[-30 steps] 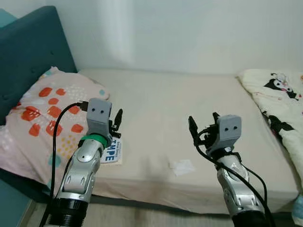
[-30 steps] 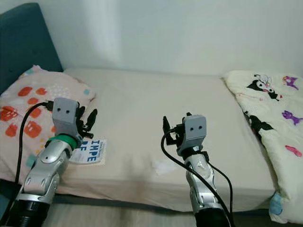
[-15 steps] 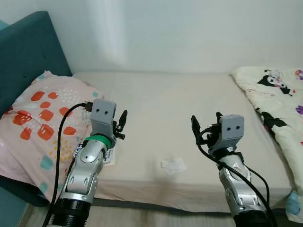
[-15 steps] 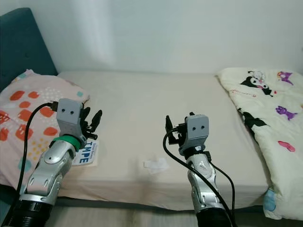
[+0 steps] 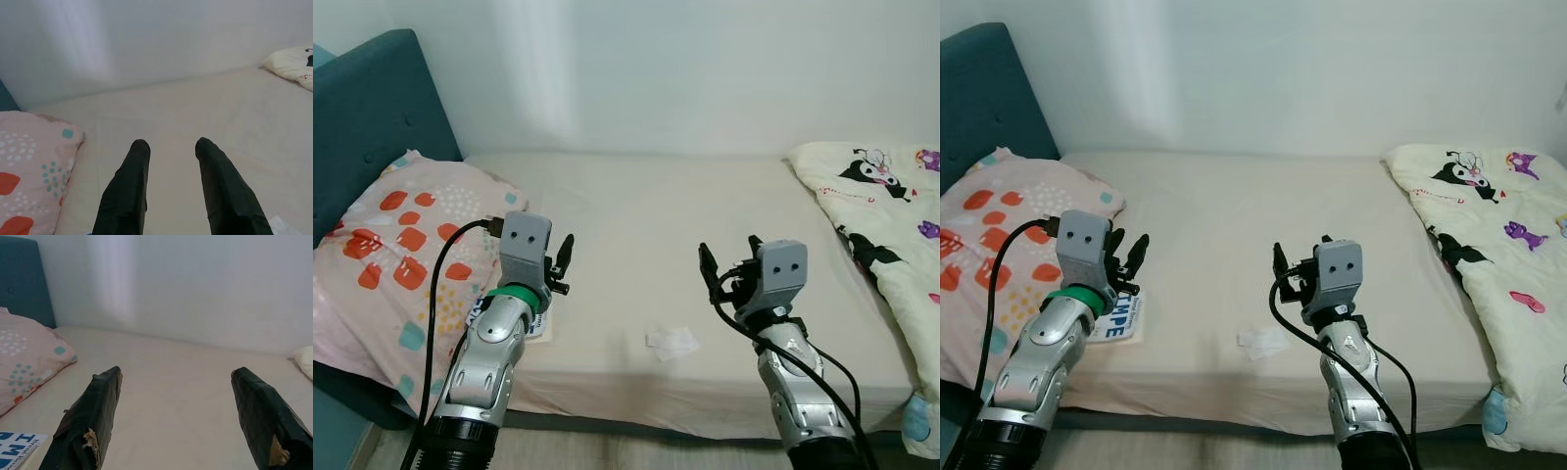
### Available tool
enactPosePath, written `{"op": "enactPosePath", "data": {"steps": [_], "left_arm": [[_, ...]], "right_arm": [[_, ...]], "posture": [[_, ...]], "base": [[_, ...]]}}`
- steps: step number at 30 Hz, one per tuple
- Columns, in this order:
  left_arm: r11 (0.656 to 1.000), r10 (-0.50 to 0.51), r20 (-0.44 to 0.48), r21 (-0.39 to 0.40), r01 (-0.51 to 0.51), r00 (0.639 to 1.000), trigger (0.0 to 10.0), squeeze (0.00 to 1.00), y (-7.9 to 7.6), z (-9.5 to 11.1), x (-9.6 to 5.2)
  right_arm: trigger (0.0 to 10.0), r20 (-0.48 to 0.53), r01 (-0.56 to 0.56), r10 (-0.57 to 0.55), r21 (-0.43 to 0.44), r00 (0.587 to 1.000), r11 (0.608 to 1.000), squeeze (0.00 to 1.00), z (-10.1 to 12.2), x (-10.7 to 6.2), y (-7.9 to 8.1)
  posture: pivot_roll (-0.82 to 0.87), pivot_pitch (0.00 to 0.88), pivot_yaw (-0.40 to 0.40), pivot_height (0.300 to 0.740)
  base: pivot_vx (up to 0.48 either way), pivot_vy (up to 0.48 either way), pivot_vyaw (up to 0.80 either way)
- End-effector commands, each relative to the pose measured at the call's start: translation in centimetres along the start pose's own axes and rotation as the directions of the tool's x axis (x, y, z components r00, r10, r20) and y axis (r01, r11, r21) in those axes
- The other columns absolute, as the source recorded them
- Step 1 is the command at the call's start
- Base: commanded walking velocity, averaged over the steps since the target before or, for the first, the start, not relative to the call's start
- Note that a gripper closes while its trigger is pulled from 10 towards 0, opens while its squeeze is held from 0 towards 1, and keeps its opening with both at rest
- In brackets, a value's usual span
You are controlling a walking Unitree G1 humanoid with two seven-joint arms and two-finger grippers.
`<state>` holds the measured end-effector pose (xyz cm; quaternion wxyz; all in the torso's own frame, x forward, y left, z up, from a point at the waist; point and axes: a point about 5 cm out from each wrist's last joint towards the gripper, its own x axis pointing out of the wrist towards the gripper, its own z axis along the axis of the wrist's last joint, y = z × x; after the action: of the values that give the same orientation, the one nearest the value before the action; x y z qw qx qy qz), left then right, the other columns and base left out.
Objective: Clean up the room
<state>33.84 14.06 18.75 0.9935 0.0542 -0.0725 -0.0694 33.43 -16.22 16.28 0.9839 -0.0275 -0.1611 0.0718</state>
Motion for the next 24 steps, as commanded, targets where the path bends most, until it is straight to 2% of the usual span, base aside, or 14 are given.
{"op": "enactPosePath", "data": {"steps": [1, 24], "left_arm": [[1.0, 0.001, -0.027, 0.009, -0.001, 1.0, 10.0, 0.0, -0.05, -0.66, -0.22], [1.0, 0.003, -0.029, 0.013, -0.003, 1.0, 10.0, 0.0, 0.05, -0.77, -0.33]], "right_arm": [[10.0, -0.035, 0.002, -0.001, 0.012, 0.999, 1.0, 0.0, -0.8, -0.43, 0.15], [10.0, -0.029, -0.001, 0.001, 0.005, 1.0, 1.0, 0.0, -0.66, -0.08, -0.09]], "posture": [[-0.13, 0.075, 0.085, 0.715], [-0.12, 0.066, 0.083, 0.62]], "base": [[0.0, 0.0, 0.0], [0.0, 0.0, 0.0]]}}
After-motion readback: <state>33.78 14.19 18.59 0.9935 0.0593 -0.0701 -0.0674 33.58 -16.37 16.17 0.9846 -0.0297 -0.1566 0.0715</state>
